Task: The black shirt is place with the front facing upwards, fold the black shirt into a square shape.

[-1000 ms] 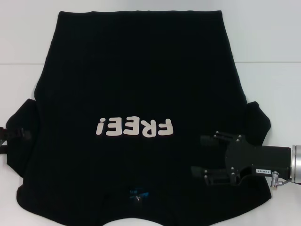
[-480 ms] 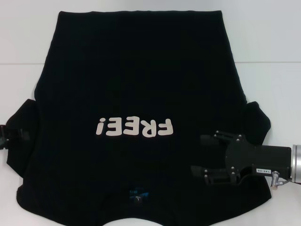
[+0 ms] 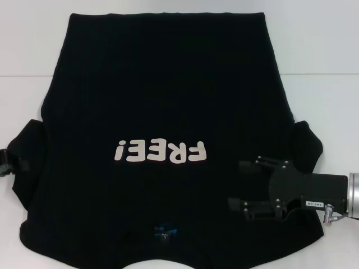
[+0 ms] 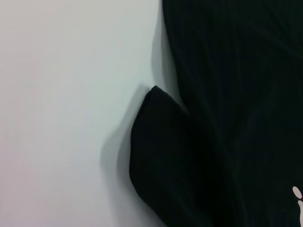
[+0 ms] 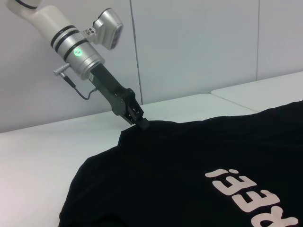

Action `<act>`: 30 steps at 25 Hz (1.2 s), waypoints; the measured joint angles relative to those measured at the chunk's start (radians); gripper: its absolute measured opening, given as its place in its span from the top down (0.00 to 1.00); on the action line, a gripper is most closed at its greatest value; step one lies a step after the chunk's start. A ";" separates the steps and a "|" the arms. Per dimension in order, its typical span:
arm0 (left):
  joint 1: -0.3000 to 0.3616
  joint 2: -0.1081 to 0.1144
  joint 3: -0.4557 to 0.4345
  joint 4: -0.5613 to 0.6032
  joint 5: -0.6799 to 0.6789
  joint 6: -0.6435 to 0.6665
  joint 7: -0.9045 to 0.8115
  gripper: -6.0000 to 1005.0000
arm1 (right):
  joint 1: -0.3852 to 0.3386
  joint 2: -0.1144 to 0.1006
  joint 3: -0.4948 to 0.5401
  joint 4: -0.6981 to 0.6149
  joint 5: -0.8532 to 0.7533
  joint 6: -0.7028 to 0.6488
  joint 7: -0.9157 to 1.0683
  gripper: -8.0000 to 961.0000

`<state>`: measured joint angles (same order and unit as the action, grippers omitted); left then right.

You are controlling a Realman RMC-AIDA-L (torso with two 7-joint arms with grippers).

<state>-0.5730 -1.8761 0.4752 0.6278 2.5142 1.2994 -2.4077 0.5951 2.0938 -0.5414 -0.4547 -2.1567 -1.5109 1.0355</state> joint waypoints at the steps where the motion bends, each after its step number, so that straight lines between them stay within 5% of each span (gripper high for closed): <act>1: 0.000 0.000 0.001 0.000 0.000 0.000 0.002 0.76 | 0.000 0.000 0.000 0.000 0.000 0.000 0.000 0.02; 7: -0.003 -0.002 0.012 0.001 0.000 0.000 0.009 0.98 | 0.000 0.000 0.000 0.001 0.000 -0.001 0.000 0.02; 15: 0.012 -0.002 0.004 0.026 0.000 -0.004 -0.008 0.99 | 0.001 -0.001 0.000 -0.005 0.000 -0.002 0.024 0.02; 30: 0.046 0.034 -0.021 0.102 0.001 0.014 -0.052 0.97 | 0.003 -0.002 0.000 -0.007 0.000 -0.002 0.026 0.02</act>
<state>-0.5268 -1.8421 0.4542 0.7300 2.5149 1.3132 -2.4598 0.5983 2.0922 -0.5414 -0.4618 -2.1567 -1.5126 1.0615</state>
